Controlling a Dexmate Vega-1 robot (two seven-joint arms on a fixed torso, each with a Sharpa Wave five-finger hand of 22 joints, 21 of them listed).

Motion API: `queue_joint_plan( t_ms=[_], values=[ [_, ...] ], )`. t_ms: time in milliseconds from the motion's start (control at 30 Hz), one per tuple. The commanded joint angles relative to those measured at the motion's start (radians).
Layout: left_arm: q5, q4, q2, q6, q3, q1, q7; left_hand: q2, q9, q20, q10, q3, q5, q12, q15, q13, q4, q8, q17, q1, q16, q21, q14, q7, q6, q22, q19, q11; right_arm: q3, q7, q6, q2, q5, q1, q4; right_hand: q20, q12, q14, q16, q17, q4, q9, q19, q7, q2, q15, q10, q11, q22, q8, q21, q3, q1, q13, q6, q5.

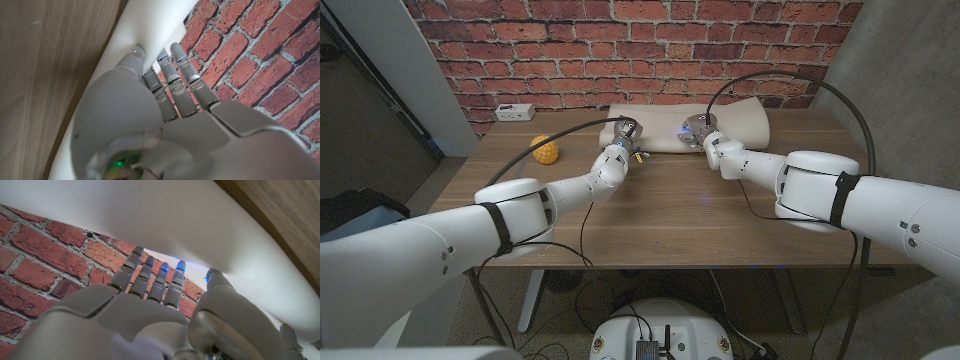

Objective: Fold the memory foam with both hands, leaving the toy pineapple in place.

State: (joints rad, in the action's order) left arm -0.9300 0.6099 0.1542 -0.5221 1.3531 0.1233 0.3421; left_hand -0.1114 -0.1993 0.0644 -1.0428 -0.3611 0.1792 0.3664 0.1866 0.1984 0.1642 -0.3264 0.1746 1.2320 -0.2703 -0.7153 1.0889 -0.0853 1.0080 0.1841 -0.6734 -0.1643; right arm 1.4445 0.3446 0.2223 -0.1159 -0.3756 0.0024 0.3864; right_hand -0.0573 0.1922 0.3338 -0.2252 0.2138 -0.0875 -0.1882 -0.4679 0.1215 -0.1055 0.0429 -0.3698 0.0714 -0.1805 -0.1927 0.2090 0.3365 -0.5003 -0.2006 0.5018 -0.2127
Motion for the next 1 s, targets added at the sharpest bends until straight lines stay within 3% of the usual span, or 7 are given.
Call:
queue_joint_plan(
  t_ms=[33,233,433,467,533,667,1000],
  values=[
    [0.115,-0.061,-0.018,0.032,0.032,-0.002,0.199,-0.013,-0.006,0.049,-0.030,-0.005,-0.003,0.007,0.039,0.039,0.004,-0.004,0.002,0.030,-0.004,-0.015,0.027,0.037,0.051,0.003,-0.020,-0.006,-0.009,0.085,0.013,0.004,-0.008,-0.015,-0.021,0.001,0.007,0.005,0.002,-0.001,-0.008,-0.002,-0.003,-0.004,-0.009,0.089,-0.006,0.003,-0.004,-0.003,0.003,0.000,-0.002,0.000,0.010,-0.004],
    [0.102,0.175,0.118,0.021,0.020,0.036,0.253,-0.005,-0.009,0.051,-0.032,-0.005,-0.003,0.011,0.042,0.053,0.009,-0.004,0.000,0.040,0.003,-0.020,0.036,0.037,0.060,0.004,-0.019,-0.007,-0.049,0.177,0.062,-0.010,-0.028,-0.044,0.009,0.001,0.006,0.004,0.003,-0.001,-0.007,-0.002,-0.003,-0.004,-0.009,0.088,-0.006,0.000,-0.004,-0.003,0.003,-0.002,0.001,0.000,0.009,-0.004],
    [0.073,0.405,0.248,0.051,-0.025,0.097,0.301,-0.009,-0.013,0.055,-0.046,-0.003,-0.004,0.022,0.042,0.074,0.004,-0.007,0.005,0.044,-0.002,-0.028,0.063,0.043,0.076,0.005,-0.019,0.005,-0.107,0.142,0.213,-0.169,-0.084,-0.108,0.340,0.000,0.005,0.003,0.003,0.000,-0.003,-0.002,-0.002,-0.007,-0.011,0.084,-0.002,-0.009,-0.004,-0.002,0.002,-0.004,0.009,0.000,0.007,-0.003],
    [0.068,0.408,0.248,0.055,-0.031,0.100,0.296,-0.010,-0.013,0.055,-0.046,-0.003,-0.004,0.022,0.041,0.076,0.003,-0.006,0.005,0.044,-0.001,-0.028,0.063,0.040,0.076,0.005,-0.018,0.004,-0.114,0.133,0.215,-0.172,-0.092,-0.111,0.346,0.000,0.005,0.003,0.003,0.001,-0.002,-0.002,-0.001,-0.008,-0.012,0.084,-0.003,-0.009,-0.004,-0.002,0.002,-0.005,0.011,0.000,0.007,-0.003],
    [0.059,0.504,0.296,0.066,-0.054,0.127,0.287,-0.012,-0.014,0.054,-0.045,-0.005,-0.004,0.023,0.041,0.081,0.002,-0.007,0.004,0.046,0.002,-0.030,0.063,0.037,0.078,0.005,-0.016,0.006,-0.134,0.120,0.259,-0.205,-0.113,-0.135,0.430,-0.001,0.005,0.001,0.003,0.001,0.000,-0.002,0.000,-0.008,-0.013,0.084,-0.002,-0.010,-0.004,-0.002,0.002,-0.005,0.014,0.000,0.006,-0.003],
    [0.038,0.615,0.347,0.086,-0.097,0.166,0.244,-0.014,-0.020,0.055,-0.045,-0.005,-0.005,0.025,0.042,0.093,0.000,-0.010,0.004,0.048,0.007,-0.033,0.063,0.031,0.078,0.006,-0.012,-0.002,-0.164,0.088,0.315,-0.246,-0.154,-0.170,0.536,-0.002,0.005,0.000,0.003,0.002,0.004,-0.002,0.003,-0.009,-0.015,0.083,-0.002,-0.011,-0.004,-0.001,0.001,-0.007,0.019,0.000,0.004,-0.002],
    [-0.042,0.777,0.426,0.112,-0.187,0.260,0.165,-0.018,-0.036,0.056,-0.043,-0.005,-0.003,0.026,0.040,0.115,-0.006,-0.020,0.007,0.045,0.017,-0.040,0.060,0.030,0.079,0.006,-0.006,-0.009,-0.248,0.025,0.407,-0.357,-0.236,-0.272,0.795,-0.005,0.004,-0.004,0.003,0.005,0.013,-0.002,0.009,-0.013,-0.018,0.078,0.002,-0.018,-0.004,0.000,-0.001,-0.012,0.036,0.000,0.000,0.000]
  ],
)
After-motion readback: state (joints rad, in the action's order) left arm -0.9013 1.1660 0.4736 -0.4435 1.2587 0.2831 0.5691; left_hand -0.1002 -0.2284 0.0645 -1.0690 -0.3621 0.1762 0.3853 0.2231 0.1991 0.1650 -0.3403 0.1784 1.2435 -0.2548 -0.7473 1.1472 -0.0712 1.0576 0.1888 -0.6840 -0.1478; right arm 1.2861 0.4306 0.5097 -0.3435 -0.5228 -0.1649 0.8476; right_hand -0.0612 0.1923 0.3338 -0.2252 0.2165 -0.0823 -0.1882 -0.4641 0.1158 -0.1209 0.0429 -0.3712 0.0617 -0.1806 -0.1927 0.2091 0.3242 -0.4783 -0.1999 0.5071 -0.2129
